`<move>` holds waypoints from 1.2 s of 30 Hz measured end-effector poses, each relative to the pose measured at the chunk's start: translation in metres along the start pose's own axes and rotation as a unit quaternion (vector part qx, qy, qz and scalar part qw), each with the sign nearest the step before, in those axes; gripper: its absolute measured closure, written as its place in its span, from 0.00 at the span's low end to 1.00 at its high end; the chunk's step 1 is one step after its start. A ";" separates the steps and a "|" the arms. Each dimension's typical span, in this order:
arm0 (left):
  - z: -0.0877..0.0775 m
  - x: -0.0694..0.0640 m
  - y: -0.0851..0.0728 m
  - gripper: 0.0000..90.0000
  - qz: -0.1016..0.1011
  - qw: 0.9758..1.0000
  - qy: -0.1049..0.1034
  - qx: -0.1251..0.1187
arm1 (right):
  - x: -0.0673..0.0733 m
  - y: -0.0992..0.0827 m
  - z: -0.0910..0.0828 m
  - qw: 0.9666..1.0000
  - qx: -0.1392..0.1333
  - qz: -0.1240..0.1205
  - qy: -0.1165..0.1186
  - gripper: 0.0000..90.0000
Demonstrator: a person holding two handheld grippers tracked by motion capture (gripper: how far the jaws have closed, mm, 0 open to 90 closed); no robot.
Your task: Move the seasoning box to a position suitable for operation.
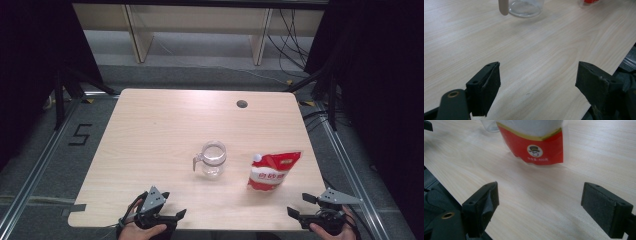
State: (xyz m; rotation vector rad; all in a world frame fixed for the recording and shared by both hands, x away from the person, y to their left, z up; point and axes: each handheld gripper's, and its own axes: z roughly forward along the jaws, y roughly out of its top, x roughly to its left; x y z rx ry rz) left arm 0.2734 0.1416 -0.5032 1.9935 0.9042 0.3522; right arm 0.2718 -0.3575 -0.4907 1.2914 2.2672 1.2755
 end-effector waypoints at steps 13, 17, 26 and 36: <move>0.006 0.008 0.015 0.20 -0.006 0.999 0.007 -0.036 | 0.001 0.001 0.000 1.000 -0.005 -0.008 0.006 0.17; 0.015 0.013 0.026 0.20 -0.007 0.999 0.011 -0.044 | 0.001 0.001 0.001 1.000 -0.004 -0.003 0.005 0.17; 0.035 0.028 0.052 0.22 0.007 0.998 0.025 -0.062 | 0.000 0.002 -0.001 1.000 -0.003 -0.010 0.002 0.17; 0.058 0.043 0.066 0.31 0.032 0.996 0.026 -0.076 | 0.001 0.001 0.000 1.000 0.000 -0.007 -0.001 0.18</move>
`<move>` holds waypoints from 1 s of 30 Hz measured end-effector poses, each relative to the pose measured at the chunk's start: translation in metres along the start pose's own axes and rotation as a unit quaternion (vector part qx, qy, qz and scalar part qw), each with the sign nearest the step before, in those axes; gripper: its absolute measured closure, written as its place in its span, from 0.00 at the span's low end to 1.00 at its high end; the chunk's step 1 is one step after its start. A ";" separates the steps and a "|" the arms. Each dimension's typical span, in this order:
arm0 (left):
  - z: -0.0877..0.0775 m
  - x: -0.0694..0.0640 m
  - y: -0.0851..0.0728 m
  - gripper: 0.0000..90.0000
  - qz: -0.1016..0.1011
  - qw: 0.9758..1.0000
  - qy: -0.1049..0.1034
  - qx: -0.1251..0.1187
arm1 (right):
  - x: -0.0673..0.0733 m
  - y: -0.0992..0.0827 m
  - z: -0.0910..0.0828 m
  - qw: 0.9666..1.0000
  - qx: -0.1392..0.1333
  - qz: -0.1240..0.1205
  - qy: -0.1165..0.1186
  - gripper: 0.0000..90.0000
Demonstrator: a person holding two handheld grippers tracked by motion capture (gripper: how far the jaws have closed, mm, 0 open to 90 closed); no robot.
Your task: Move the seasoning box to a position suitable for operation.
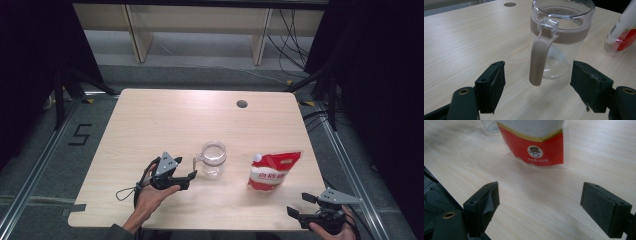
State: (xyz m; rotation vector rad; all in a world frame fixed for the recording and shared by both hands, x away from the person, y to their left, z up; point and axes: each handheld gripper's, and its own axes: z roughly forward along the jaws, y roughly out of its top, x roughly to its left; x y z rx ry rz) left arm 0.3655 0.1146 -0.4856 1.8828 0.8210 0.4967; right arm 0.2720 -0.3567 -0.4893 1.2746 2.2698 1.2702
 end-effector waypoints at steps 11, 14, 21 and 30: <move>0.014 -0.001 0.007 0.42 0.044 0.999 -0.007 0.005 | 0.000 0.000 0.000 1.000 -0.001 -0.006 -0.004 0.18; 0.017 0.000 0.008 0.46 0.045 0.999 -0.010 0.003 | 0.000 0.000 0.001 1.000 0.000 -0.005 -0.003 0.18; 0.024 0.003 0.010 0.60 0.051 0.999 -0.020 -0.001 | 0.003 0.000 0.000 1.000 0.006 0.013 0.003 0.18; 0.028 0.003 0.009 0.79 0.067 0.997 -0.026 0.004 | 0.003 0.000 0.001 1.000 0.005 0.013 0.006 0.18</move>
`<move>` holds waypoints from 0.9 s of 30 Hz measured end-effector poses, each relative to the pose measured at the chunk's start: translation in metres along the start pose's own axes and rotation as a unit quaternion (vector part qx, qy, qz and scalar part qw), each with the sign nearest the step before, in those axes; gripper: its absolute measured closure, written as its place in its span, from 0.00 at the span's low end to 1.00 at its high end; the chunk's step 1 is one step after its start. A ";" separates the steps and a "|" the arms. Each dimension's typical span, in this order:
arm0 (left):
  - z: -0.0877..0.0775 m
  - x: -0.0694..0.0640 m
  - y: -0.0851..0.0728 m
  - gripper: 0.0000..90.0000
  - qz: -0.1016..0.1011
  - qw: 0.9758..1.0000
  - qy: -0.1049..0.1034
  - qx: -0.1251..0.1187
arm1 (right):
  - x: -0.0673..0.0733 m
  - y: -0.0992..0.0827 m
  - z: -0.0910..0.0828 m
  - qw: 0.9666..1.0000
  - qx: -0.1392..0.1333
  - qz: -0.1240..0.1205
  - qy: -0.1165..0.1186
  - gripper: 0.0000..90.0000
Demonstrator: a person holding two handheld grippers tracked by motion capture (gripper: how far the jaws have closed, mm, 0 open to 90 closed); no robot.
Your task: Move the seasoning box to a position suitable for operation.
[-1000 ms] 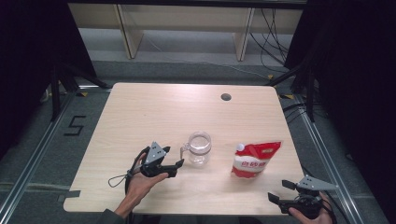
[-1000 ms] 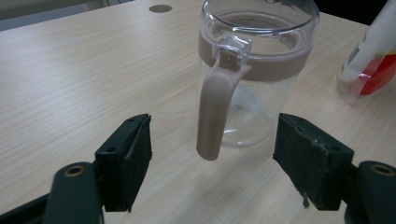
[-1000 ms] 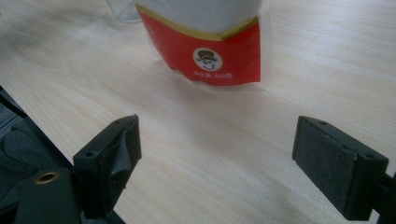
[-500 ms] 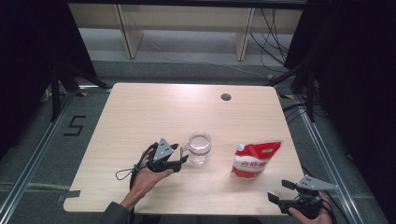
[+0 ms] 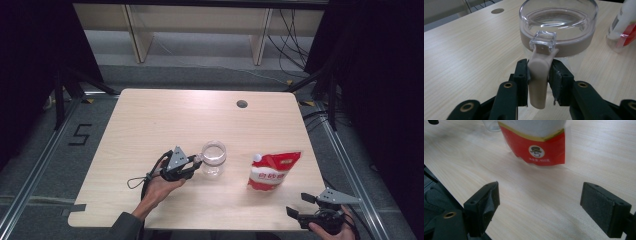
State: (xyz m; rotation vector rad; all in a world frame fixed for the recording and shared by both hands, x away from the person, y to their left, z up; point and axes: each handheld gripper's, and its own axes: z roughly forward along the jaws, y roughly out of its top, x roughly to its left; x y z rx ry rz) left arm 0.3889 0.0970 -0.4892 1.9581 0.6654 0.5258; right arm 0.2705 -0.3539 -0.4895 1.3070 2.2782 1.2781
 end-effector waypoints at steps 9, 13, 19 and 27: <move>-0.001 0.003 -0.001 0.81 0.008 1.000 -0.012 -0.002 | 0.000 0.000 0.000 1.000 0.001 -0.001 -0.001 0.19; -0.002 0.004 -0.001 0.81 0.011 1.000 -0.021 -0.001 | 0.000 0.000 0.000 1.000 0.003 0.000 0.000 0.19; -0.006 0.004 -0.003 0.81 0.021 0.999 -0.038 -0.007 | 0.000 0.000 0.000 1.000 0.001 -0.001 -0.002 0.19; -0.011 -0.001 -0.006 0.81 0.021 0.998 -0.060 -0.010 | 0.000 0.000 0.000 1.000 0.001 0.000 0.002 0.20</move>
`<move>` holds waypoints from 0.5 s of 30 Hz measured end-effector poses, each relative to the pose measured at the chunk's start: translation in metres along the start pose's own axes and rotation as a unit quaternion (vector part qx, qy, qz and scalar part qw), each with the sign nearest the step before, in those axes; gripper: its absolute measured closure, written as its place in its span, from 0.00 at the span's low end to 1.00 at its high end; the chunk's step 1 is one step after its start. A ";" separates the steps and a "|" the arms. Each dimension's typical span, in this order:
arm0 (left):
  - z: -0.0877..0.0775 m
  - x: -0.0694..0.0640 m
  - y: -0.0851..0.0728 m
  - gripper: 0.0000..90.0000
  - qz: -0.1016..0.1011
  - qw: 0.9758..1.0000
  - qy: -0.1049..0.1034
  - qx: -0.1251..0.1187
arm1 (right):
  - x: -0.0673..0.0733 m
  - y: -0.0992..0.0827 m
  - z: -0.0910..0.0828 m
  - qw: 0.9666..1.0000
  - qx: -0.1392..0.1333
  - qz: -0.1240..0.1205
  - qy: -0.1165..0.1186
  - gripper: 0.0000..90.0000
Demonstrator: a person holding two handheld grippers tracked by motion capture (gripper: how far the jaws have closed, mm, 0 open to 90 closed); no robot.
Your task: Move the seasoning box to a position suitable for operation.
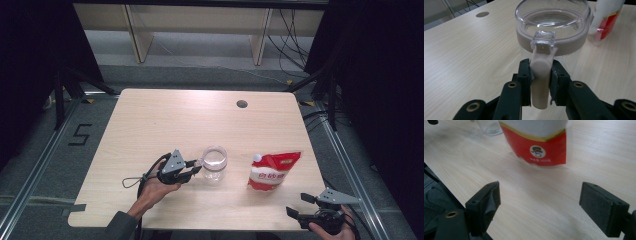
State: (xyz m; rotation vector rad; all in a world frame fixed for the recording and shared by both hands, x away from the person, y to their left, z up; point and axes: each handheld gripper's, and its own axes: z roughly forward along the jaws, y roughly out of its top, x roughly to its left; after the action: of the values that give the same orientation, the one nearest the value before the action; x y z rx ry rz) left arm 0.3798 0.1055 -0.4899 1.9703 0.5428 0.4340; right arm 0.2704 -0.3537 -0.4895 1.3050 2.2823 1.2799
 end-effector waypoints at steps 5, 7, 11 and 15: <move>-0.004 -0.006 -0.001 0.81 0.009 1.000 -0.012 0.003 | 0.000 0.000 0.000 1.000 -0.002 -0.004 0.002 0.20; -0.006 -0.008 -0.001 0.81 0.012 1.000 -0.016 0.003 | -0.001 0.000 0.001 1.000 -0.003 -0.014 0.002 0.20; -0.008 -0.014 -0.003 0.81 0.011 1.000 -0.027 -0.002 | -0.002 0.001 0.001 1.000 -0.006 -0.023 0.001 0.21; -0.009 -0.018 -0.003 0.81 0.010 0.999 -0.031 -0.001 | -0.001 0.001 0.001 1.000 -0.007 -0.023 0.003 0.21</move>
State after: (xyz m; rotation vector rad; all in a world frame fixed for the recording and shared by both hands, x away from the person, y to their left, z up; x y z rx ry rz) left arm 0.3598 0.1039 -0.4897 1.9810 0.4841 0.3851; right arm 0.2720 -0.3540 -0.4895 1.2386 2.2906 1.2837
